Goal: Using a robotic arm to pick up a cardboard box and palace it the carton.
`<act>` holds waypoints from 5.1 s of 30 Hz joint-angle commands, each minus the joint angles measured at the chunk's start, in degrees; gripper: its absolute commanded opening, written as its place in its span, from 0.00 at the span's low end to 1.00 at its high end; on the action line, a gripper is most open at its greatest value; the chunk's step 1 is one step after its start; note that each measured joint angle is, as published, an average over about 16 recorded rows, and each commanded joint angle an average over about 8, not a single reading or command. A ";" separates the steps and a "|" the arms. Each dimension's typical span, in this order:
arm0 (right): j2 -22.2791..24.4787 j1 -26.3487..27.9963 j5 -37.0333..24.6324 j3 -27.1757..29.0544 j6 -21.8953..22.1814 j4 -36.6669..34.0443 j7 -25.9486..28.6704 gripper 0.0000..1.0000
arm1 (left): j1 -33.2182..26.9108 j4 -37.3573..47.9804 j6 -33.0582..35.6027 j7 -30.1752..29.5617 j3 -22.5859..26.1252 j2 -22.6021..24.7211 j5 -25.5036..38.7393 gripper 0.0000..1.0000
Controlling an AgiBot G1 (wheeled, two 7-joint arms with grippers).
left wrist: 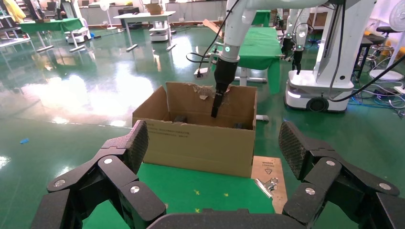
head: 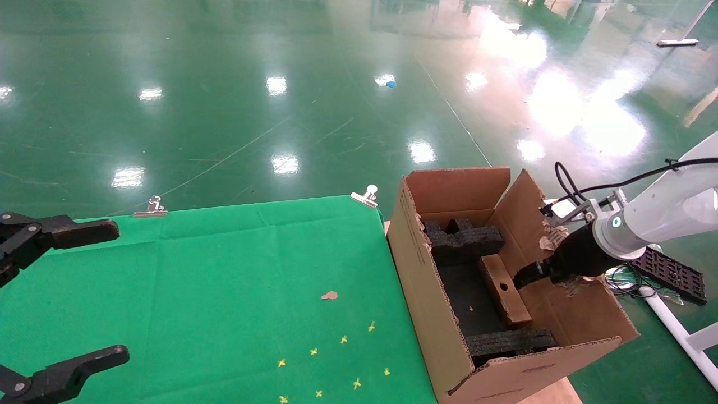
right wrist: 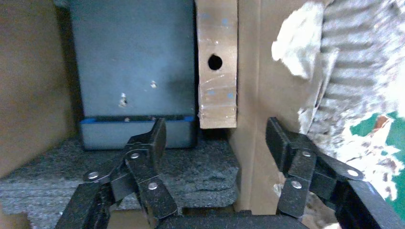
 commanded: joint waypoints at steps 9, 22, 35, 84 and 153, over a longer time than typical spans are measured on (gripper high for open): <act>1.33 10.12 1.57 1.57 -2.40 1.97 -5.14 1.00 | -0.01 0.00 -0.01 0.02 0.03 -0.01 -0.02 1.00; 7.82 21.98 5.37 5.53 -1.14 13.19 -13.86 1.00 | -0.01 0.00 -0.03 0.04 0.07 -0.03 -0.05 1.00; 10.27 15.35 9.10 14.70 -1.57 22.95 -17.84 1.00 | -0.03 0.06 -0.04 0.07 0.10 -0.04 -0.08 1.00; 13.34 -38.94 30.50 72.08 -16.93 65.22 -40.83 1.00 | -0.07 0.08 -0.09 0.14 0.25 -0.09 -0.17 1.00; 13.58 -42.98 32.08 76.33 -18.05 68.34 -42.52 1.00 | -0.06 0.09 -0.10 0.15 0.26 -0.11 -0.19 1.00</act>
